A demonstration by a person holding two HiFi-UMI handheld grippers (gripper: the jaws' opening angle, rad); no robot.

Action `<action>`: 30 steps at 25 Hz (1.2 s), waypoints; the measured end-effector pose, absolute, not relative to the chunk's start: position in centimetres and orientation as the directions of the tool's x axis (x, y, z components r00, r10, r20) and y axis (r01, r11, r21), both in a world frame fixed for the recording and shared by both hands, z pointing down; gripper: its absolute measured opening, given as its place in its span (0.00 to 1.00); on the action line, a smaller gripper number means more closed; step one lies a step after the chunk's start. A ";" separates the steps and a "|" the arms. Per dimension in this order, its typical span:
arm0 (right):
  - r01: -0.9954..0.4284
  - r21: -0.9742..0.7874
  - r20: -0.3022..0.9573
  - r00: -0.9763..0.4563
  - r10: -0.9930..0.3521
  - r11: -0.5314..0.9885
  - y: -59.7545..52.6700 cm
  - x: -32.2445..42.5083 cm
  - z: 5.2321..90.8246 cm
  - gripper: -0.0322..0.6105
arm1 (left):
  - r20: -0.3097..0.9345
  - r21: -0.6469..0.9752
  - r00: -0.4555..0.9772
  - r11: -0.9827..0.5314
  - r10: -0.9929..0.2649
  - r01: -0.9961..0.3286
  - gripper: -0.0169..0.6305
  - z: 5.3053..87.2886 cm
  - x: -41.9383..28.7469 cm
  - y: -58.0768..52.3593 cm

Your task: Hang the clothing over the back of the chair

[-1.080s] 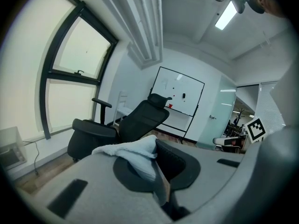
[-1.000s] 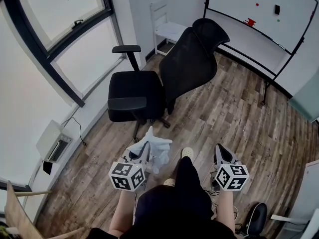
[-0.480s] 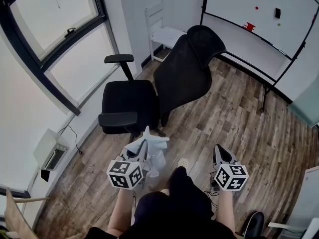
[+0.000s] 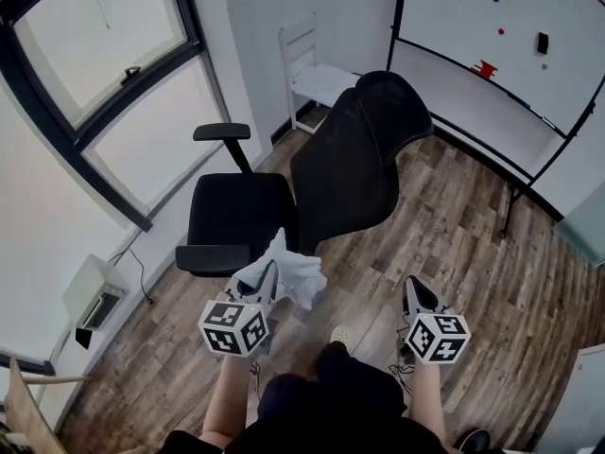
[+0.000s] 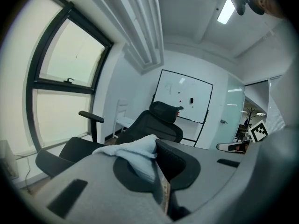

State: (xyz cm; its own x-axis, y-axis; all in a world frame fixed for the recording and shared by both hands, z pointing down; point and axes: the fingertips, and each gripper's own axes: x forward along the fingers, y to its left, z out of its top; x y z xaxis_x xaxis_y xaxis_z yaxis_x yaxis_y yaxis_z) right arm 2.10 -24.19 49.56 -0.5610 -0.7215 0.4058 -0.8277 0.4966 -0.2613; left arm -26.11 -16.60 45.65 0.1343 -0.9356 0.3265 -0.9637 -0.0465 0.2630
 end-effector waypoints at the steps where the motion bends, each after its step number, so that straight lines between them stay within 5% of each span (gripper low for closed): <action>1: -0.825 -0.265 0.406 -0.565 -0.719 0.499 -24.9 2.1 49.6 0.05 | 0.326 0.259 0.129 -0.042 -0.937 -0.965 0.05 45.5 -26.1 -17.2; 30: -0.784 -0.261 0.305 -0.621 -0.722 0.564 -37.6 2.7 47.1 0.05 | 0.215 0.147 0.073 -0.042 -0.974 -0.988 0.05 39.3 -28.8 -31.9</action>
